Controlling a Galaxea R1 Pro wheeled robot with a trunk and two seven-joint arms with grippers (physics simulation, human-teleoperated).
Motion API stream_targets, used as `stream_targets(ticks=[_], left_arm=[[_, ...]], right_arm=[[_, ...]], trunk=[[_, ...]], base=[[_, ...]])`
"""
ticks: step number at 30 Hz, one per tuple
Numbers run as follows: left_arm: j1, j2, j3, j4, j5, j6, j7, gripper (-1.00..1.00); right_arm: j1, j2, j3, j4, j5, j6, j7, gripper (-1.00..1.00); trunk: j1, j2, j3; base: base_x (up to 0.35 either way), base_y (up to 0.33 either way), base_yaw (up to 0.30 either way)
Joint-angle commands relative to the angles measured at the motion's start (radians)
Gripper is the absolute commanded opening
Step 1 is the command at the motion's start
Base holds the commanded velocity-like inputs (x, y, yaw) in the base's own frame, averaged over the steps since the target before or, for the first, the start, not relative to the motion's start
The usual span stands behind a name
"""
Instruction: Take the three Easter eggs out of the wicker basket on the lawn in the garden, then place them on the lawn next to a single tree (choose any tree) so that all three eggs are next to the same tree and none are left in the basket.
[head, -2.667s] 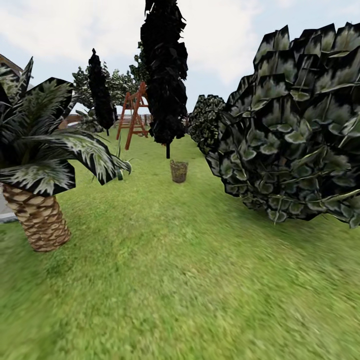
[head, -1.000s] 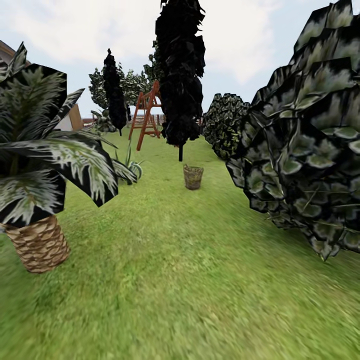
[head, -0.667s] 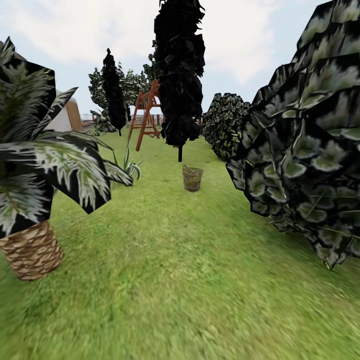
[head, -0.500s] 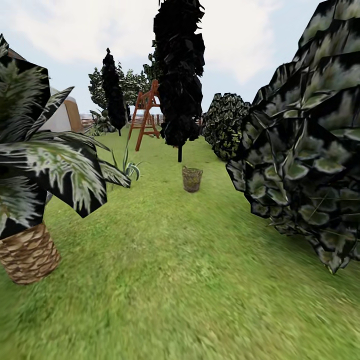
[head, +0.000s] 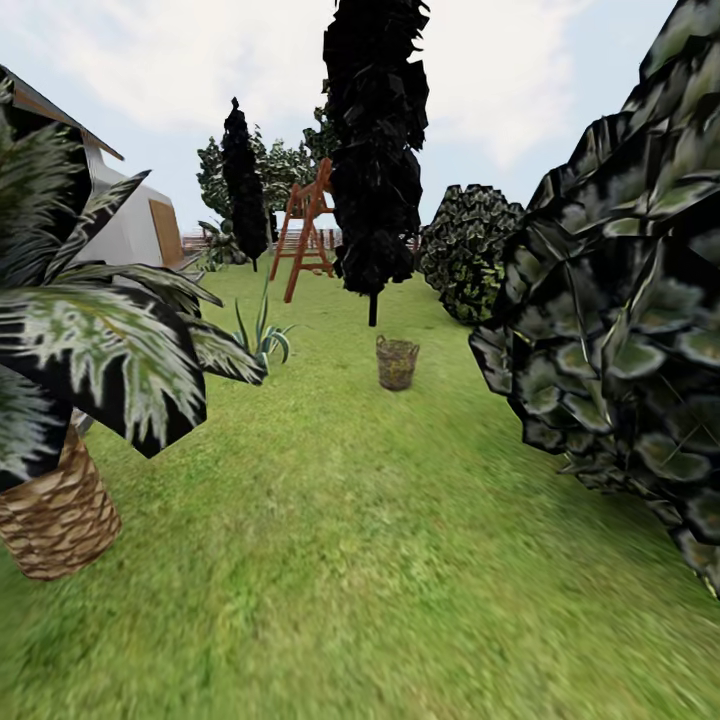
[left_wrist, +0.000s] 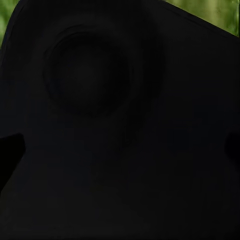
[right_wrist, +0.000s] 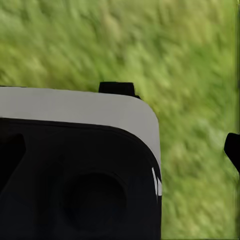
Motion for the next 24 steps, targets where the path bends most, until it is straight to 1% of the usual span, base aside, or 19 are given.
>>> stream_targets(ticks=[1, 7, 8, 10, 19, 24], left_arm=[[0.000, 0.000, 0.005, -0.003, 0.002, 0.001, -0.001, 1.00], [0.000, -0.001, 0.002, -0.044, -0.002, 0.001, -0.003, 1.00], [0.000, -0.002, 0.000, -0.064, -0.004, 0.001, -0.004, 1.00], [0.000, -0.003, -0.003, -0.078, -0.006, 0.001, -0.004, 1.00], [0.000, -0.002, -0.005, -0.102, -0.008, 0.001, -0.003, 1.00], [0.000, -0.001, -0.005, -0.103, -0.007, 0.002, -0.003, 1.00]], right_arm=[[0.000, 0.000, 0.000, 0.000, 0.001, -0.003, 0.001, 1.00], [-0.001, -0.001, -0.001, -0.001, 0.001, -0.003, 0.002, 1.00], [-0.001, -0.001, -0.001, -0.001, 0.001, -0.003, 0.001, 1.00], [-0.001, -0.002, -0.001, -0.002, 0.001, -0.003, 0.001, 1.00], [-0.001, -0.002, -0.001, -0.002, 0.001, -0.003, 0.001, 1.00], [0.000, -0.002, -0.001, -0.002, 0.001, -0.003, 0.001, 1.00]], trunk=[[0.000, 0.000, -0.001], [0.000, 0.000, -0.001], [0.000, 0.000, -0.001], [0.000, 0.000, -0.001], [0.000, 0.000, -0.001], [0.000, 0.000, -0.001]], base=[[0.285, -0.088, 0.029], [0.227, -0.121, 0.010], [0.253, -0.169, 0.001], [0.258, -0.174, 0.001], [0.269, -0.169, 0.000], [0.300, -0.086, 0.000]])
